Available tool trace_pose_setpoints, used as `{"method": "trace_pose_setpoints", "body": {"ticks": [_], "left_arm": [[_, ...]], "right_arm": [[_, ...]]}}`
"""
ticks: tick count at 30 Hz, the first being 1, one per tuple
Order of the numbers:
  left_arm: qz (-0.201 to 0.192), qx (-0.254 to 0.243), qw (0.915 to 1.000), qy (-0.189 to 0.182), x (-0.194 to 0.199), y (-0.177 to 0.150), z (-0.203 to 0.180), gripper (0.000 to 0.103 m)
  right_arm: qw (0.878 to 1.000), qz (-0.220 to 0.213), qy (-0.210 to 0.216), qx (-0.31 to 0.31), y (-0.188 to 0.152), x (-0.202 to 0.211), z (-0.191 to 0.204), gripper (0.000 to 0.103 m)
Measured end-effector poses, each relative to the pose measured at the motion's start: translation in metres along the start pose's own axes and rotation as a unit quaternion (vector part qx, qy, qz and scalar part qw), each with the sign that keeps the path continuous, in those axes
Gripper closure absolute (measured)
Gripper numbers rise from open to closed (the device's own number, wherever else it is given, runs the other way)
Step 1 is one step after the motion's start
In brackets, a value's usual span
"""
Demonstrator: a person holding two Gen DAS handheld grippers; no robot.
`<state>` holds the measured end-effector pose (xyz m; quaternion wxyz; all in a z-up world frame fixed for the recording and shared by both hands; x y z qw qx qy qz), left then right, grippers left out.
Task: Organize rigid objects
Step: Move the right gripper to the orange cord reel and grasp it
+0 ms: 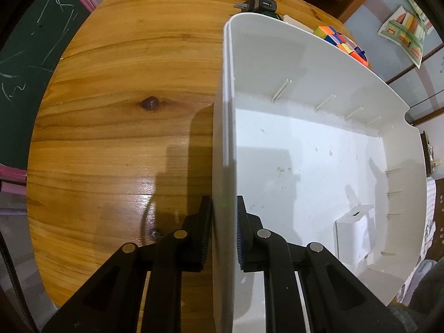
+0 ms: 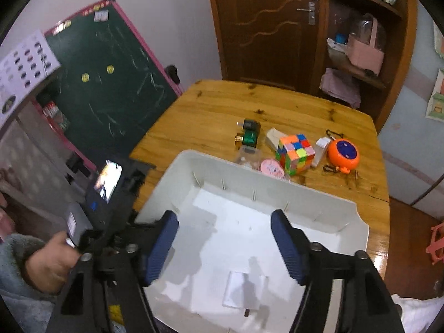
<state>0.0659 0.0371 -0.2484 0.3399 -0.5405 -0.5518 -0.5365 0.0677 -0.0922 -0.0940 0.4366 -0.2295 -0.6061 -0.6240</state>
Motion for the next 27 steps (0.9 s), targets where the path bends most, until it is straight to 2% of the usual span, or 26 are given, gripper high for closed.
{"method": "trace_pose_setpoints", "body": {"ticks": [5,9,19,24,27], "left_arm": [[0.000,0.002,1.0000,-0.002,0.000,0.000,0.001,0.088],[0.001,0.005,1.0000,-0.005,0.000,0.000,0.002,0.088],[0.004,0.003,1.0000,-0.001,-0.001,0.001,0.001,0.088],[0.007,0.001,1.0000,0.001,-0.002,0.002,-0.002,0.088],[0.009,0.001,1.0000,0.001,-0.004,0.004,-0.002,0.088]], "right_arm": [[0.999,0.011,0.012,-0.044,0.025,0.002,-0.024,0.031],[0.997,-0.001,-0.008,-0.071,0.054,0.004,-0.052,0.030],[0.985,-0.007,-0.115,-0.124,0.129,-0.028,-0.138,0.031],[0.977,0.024,-0.142,-0.155,0.141,-0.065,-0.178,0.031],[0.970,0.049,-0.175,-0.162,0.141,-0.093,-0.200,0.031]]}}
Point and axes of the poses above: each gripper's, at about its wrist camera, not at the fingertips, and x roughly against the way its jaws point, z to its left, y to its top, the point moved 6 cm from there along -x, roughly the way its jaws point, and after that the axes turned 6 degrees about -x, right-handed, at the moved point
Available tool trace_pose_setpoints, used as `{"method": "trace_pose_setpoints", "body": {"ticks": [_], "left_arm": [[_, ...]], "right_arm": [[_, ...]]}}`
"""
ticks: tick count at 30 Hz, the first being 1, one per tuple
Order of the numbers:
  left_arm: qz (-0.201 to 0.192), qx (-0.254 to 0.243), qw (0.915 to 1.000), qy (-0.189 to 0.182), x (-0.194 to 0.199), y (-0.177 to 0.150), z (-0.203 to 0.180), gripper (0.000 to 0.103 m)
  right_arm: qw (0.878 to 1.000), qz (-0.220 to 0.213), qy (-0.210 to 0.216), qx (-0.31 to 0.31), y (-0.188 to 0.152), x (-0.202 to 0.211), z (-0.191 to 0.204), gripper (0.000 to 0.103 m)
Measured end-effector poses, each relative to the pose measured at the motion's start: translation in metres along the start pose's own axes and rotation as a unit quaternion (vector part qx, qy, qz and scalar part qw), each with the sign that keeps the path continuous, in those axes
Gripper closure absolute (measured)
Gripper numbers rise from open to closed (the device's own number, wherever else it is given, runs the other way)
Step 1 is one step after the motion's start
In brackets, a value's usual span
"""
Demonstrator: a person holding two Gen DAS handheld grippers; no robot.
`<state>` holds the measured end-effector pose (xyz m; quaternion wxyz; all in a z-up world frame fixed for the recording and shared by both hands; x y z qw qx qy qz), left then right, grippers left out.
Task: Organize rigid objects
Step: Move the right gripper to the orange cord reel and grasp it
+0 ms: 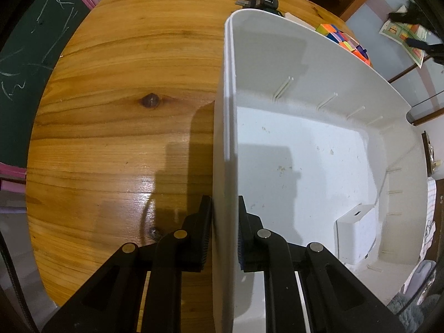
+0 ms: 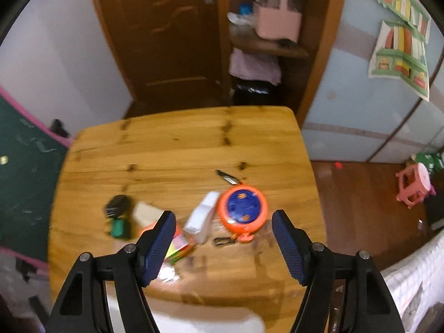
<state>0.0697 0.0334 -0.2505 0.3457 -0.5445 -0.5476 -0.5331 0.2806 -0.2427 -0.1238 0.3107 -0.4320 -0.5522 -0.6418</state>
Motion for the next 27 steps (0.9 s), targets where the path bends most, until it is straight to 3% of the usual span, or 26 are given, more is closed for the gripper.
{"method": "trace_pose_setpoints", "body": {"ticks": [4,7,23,27], "left_arm": [[0.003,0.003,1.0000,-0.003,-0.002,0.002,-0.001,0.087],[0.004,0.005,1.0000,-0.004,-0.003,0.002,0.000,0.087],[0.005,-0.001,0.9999,0.012,-0.005,0.003,-0.006,0.087],[0.006,0.000,0.9999,0.009,-0.006,0.003,-0.008,0.087]], "right_arm": [[0.998,0.042,-0.051,0.000,0.002,-0.052,-0.016,0.031],[0.996,0.065,-0.066,-0.004,0.000,-0.081,-0.029,0.031],[0.992,0.125,-0.022,0.004,-0.004,-0.127,-0.013,0.029],[0.991,0.127,-0.030,0.010,-0.005,-0.134,-0.010,0.024]]}}
Point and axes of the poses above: each gripper's, at about its wrist camera, not at the fingertips, and x roughly against the way its jaws point, z to its left, y to its top, the point moved 6 cm from there along -x, roughly the way its jaws point, and after that the axes turned 6 degrees about -x, right-handed, at the moved point
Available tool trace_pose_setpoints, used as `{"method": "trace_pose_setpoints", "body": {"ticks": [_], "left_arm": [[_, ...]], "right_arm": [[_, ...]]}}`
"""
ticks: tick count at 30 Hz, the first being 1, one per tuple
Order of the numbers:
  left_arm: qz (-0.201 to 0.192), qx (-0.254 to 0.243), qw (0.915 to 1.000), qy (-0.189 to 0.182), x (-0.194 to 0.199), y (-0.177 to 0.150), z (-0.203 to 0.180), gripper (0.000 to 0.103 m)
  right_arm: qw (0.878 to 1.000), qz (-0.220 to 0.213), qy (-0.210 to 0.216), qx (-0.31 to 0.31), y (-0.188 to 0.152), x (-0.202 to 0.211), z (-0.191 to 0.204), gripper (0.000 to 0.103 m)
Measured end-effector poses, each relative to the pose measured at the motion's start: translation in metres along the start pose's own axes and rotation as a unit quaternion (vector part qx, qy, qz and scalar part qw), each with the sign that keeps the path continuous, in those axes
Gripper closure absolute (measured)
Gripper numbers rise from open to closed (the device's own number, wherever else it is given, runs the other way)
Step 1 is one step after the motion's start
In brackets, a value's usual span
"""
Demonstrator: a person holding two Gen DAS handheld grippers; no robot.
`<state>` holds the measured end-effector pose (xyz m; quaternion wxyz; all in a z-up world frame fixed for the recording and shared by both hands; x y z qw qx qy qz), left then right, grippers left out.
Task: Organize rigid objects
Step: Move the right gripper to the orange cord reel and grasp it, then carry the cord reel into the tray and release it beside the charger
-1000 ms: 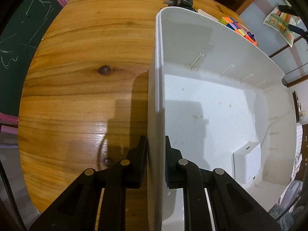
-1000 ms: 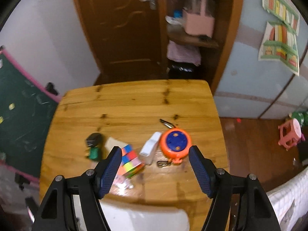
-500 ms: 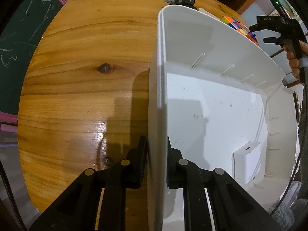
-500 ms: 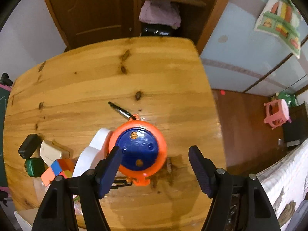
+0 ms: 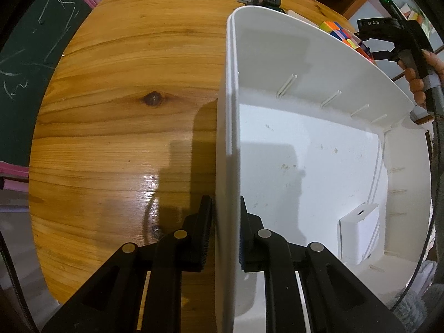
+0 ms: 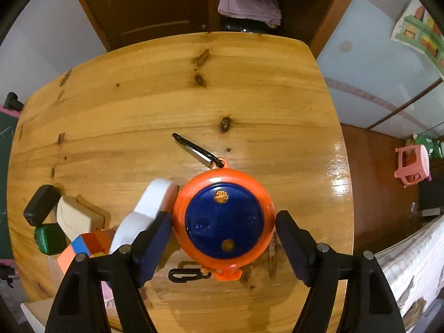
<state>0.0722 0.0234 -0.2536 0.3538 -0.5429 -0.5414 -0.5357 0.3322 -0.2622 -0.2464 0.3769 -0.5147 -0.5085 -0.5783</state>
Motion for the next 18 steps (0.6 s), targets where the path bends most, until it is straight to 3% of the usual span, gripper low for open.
{"method": "trace_pose_setpoints", "body": {"ticks": [6,12,18], "left_arm": [[0.000,0.000,1.0000,-0.001,-0.001,0.000,0.000,0.087],[0.001,0.003,1.0000,-0.001,-0.001,0.000,0.004,0.087],[0.001,0.004,1.0000,0.002,-0.002,0.000,0.005,0.087]], "right_arm": [[1.000,0.013,-0.014,0.005,0.003,-0.015,0.004,0.021],[0.999,0.037,0.013,-0.022,0.011,-0.031,-0.004,0.020],[0.999,0.031,0.018,-0.025,0.008,-0.035,-0.007,0.022]]}}
Point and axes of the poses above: each gripper's, at about its wrist camera, not at the fingertips, and x roughly against the way its jaws point, z to its left, y to its top, the point moved 6 cm from there along -x, roughly the way its jaws point, and after that the axes turned 6 degrees about -x, right-handed, at the moved point
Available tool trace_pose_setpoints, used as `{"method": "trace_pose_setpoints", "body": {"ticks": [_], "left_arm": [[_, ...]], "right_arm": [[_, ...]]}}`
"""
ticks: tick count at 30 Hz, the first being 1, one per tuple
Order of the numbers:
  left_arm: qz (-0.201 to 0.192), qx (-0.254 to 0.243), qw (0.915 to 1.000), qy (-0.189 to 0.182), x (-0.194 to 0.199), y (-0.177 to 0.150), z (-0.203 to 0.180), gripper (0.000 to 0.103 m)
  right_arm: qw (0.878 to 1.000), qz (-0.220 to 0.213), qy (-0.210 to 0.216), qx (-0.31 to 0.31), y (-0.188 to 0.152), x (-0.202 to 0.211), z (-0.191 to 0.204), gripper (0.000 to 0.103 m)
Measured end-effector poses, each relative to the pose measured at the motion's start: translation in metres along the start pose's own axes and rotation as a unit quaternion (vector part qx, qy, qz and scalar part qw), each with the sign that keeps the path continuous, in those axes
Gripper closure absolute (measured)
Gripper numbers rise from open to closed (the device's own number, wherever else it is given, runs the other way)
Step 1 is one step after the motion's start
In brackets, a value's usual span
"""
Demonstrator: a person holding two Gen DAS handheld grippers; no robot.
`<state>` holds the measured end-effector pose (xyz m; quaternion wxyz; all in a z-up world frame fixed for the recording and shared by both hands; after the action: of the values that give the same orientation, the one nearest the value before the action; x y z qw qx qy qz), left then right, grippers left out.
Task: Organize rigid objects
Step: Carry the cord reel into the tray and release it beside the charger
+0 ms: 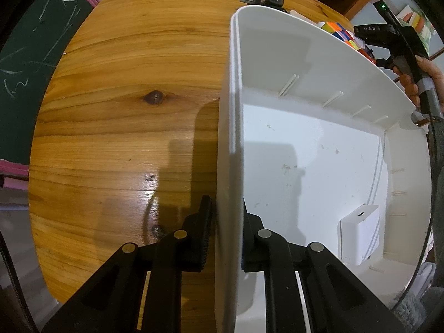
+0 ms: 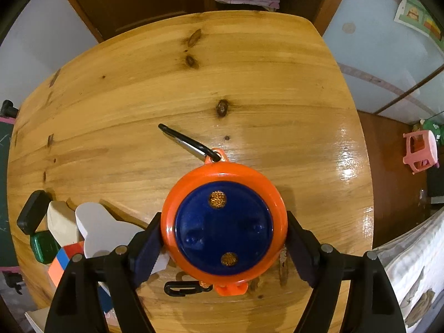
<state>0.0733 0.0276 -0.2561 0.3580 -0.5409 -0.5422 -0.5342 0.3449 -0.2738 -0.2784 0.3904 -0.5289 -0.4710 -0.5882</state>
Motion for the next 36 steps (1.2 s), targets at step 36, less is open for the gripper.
{"method": "trace_pose_setpoints", "body": {"ticks": [36], "left_arm": [[-0.010,0.003,0.9998,0.016,0.009,-0.001,-0.004,0.085]], "right_arm": [[0.978,-0.127,0.138,0.094,-0.250,0.203,0.035,0.022]]}}
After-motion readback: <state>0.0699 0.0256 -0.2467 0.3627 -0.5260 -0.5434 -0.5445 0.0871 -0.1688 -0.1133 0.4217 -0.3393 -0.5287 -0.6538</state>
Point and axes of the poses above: each gripper's, at about its wrist camera, not at the fingertips, and x roughly against the way its jaws point, z to its left, y to its top, the point moved 6 cm from there along -x, roughly the way its jaws point, and after that the axes turned 6 degrees about -x, right-handed, at the moved point
